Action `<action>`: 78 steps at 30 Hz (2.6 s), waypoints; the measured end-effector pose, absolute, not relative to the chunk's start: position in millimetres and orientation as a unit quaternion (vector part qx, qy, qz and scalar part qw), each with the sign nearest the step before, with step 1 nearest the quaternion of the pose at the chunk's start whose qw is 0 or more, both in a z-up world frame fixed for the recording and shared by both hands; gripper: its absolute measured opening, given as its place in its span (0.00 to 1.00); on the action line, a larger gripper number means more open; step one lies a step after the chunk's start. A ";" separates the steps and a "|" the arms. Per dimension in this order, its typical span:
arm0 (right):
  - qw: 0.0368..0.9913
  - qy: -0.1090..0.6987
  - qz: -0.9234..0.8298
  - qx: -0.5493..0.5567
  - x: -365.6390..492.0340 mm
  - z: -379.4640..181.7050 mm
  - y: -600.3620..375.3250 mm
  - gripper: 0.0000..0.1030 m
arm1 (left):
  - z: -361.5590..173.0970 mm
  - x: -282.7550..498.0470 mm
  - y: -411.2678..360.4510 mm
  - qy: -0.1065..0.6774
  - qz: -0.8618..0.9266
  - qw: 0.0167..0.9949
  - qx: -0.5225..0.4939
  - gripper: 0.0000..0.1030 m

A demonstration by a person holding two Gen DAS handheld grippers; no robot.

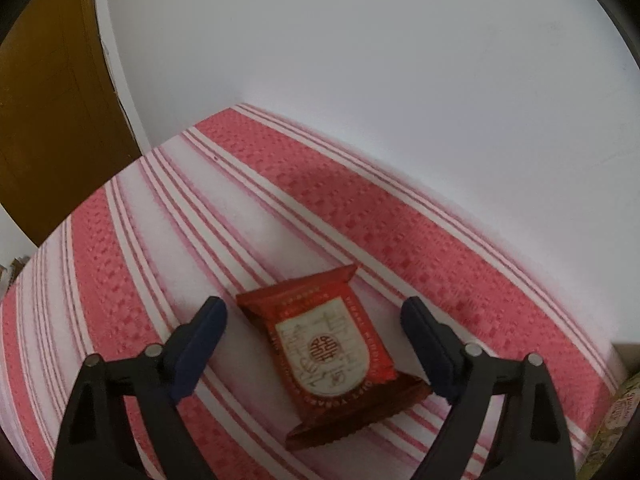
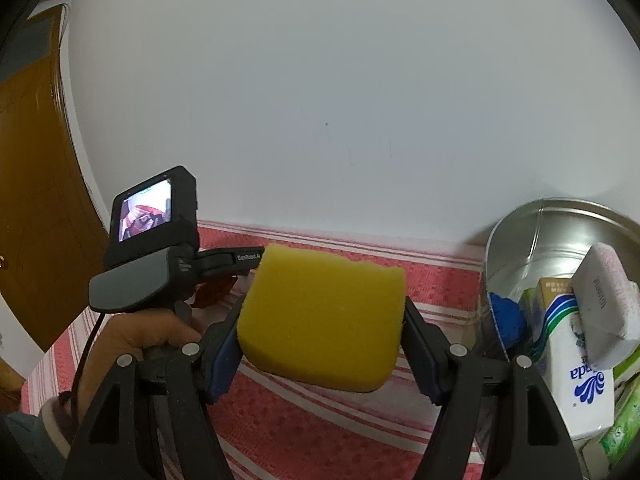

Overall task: Organize objects
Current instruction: 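Grasp the yellow sponge with the right gripper while the left grasps the red snack packet, then carry the yellow sponge and red snack packet over the metal tin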

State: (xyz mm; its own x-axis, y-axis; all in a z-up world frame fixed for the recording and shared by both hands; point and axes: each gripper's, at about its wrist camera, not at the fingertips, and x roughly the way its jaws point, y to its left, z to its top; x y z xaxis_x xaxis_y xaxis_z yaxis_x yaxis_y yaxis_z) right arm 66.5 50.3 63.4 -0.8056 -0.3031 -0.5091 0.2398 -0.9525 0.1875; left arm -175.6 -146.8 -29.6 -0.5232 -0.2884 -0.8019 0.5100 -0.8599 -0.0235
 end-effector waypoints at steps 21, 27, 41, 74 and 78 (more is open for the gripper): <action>0.123 -0.029 -0.964 0.233 64.5 59.4 50.9 0.71 | 5.8 -107.6 -129.7 0.082 -0.935 0.151 0.311 0.38; 0.109 -0.020 -0.970 0.218 63.0 59.4 54.3 0.71 | 12.9 -83.2 -132.1 0.079 -0.940 0.153 0.294 0.38; 0.079 0.010 -0.977 0.198 62.2 54.5 63.8 0.71 | 15.5 -57.3 -131.0 0.083 -0.945 0.142 0.281 0.38; 0.084 0.010 -0.978 0.193 90.2 56.8 70.3 0.71 | 6.2 -64.0 -131.8 0.081 -0.949 0.084 0.294 0.38; 0.089 0.011 -0.975 0.201 84.0 53.5 68.7 0.71 | 8.4 -65.1 -129.7 0.072 -0.950 0.086 0.292 0.38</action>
